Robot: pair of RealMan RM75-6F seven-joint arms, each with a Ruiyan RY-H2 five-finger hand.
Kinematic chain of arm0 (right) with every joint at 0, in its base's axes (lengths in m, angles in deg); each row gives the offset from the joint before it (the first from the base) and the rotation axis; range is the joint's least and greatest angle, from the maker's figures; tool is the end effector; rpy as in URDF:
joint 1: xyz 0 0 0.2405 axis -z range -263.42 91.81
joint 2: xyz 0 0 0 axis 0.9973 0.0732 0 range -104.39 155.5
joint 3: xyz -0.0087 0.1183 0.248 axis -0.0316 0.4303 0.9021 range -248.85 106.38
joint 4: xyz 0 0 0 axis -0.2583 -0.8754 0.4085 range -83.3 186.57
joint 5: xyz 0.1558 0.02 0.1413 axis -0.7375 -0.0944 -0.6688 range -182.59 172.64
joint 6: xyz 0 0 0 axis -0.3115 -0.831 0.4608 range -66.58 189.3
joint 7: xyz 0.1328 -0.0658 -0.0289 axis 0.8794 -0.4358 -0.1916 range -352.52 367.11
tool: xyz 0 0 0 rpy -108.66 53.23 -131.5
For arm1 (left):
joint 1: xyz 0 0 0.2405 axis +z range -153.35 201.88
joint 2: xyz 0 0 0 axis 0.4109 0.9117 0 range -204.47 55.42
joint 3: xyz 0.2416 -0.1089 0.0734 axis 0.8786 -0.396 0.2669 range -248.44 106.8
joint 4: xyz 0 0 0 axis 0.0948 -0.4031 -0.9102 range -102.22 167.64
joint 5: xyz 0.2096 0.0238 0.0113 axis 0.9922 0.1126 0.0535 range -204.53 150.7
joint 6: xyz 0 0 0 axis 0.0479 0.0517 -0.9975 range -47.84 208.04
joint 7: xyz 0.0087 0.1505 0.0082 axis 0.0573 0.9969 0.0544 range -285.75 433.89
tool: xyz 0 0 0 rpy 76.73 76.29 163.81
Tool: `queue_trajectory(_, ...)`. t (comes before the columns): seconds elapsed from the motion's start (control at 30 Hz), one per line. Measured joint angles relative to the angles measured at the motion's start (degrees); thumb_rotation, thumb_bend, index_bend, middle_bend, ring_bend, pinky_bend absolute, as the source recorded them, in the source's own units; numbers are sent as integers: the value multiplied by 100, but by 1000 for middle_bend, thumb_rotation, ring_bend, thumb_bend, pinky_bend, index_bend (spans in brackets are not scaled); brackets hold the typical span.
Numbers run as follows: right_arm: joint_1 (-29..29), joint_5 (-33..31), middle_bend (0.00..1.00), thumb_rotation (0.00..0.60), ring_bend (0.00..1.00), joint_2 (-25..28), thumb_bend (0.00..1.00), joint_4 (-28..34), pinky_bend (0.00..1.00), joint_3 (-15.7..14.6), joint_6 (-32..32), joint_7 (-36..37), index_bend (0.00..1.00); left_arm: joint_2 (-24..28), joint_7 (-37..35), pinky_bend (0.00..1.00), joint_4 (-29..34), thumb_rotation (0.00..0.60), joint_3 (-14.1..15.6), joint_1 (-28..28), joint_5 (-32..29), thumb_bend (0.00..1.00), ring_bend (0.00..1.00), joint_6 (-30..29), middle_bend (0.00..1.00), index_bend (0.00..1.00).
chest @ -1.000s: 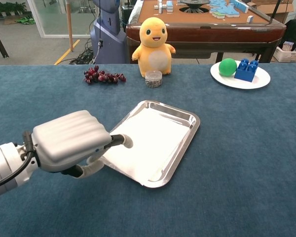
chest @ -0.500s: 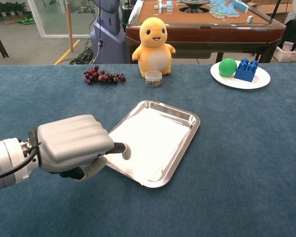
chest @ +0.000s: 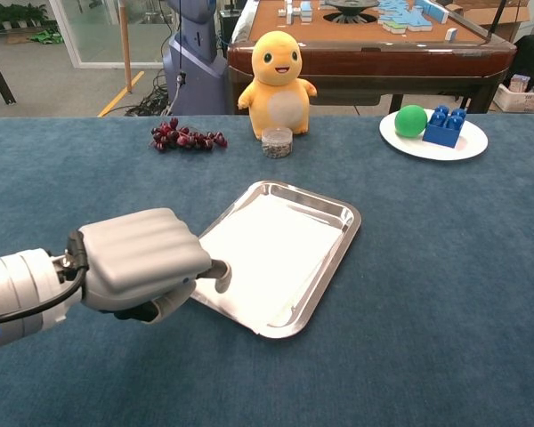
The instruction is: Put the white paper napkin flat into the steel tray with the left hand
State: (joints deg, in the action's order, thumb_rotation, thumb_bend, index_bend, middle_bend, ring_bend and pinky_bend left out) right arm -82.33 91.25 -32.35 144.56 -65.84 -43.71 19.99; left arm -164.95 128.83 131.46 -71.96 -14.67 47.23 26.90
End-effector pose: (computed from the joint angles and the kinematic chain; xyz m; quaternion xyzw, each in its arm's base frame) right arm -0.3044 -0.1422 0.2408 0.5309 -0.3040 0.5319 0.5855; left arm -0.1250 0.2582 -0.0623 -0.8880 -0.1299 -0.2746 0.3452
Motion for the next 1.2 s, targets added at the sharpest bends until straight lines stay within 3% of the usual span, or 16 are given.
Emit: queue_trajectory(1.2,54,21,366,600,222,-4,442,-39,200,15,-107,102,409,-519,655,1000,-236,600,85,-537,-1075,796,1000,-295,1000,303)
